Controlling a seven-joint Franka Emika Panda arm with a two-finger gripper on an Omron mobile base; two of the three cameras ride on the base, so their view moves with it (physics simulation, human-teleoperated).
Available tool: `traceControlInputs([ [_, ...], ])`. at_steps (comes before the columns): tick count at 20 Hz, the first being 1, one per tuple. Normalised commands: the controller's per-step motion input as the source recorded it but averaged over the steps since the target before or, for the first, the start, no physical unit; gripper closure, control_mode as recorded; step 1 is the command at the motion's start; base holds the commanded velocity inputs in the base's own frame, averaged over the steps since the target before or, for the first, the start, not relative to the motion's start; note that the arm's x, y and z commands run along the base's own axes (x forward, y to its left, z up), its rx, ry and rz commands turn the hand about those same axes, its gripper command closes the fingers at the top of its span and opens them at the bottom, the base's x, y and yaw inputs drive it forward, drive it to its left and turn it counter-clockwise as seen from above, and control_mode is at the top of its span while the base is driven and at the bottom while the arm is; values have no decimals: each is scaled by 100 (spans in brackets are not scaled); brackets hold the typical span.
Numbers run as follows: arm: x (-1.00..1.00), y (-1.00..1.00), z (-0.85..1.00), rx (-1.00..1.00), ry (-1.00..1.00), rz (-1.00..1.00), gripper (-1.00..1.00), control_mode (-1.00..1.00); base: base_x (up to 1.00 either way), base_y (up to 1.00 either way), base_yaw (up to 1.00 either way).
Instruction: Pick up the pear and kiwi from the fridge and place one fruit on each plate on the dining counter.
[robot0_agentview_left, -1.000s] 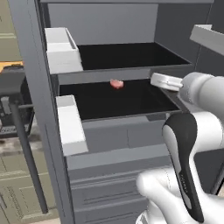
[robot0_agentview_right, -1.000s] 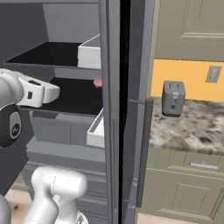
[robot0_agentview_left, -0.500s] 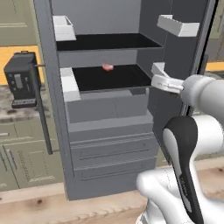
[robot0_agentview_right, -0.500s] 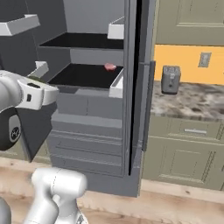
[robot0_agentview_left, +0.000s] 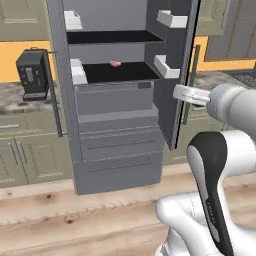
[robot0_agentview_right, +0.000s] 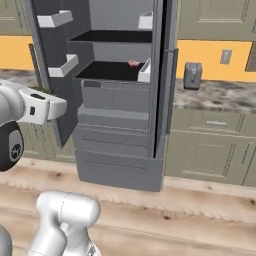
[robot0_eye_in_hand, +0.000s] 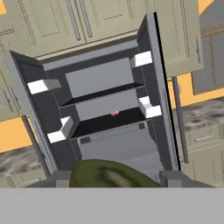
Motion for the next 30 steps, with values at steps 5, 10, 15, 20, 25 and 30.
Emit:
traceControlInputs([
  [5, 0, 0, 0, 0, 0, 0, 100, 100, -100, 0, -2],
  [10, 0, 0, 0, 0, 0, 0, 100, 100, -100, 0, -1],
  [15, 0, 0, 0, 0, 0, 0, 100, 100, -100, 0, -2],
  [20, 0, 0, 0, 0, 0, 0, 100, 100, -100, 0, -2],
  [25, 0, 0, 0, 0, 0, 0, 100, 100, -100, 0, -2],
  [30, 0, 0, 0, 0, 0, 0, 100, 100, -100, 0, -3],
])
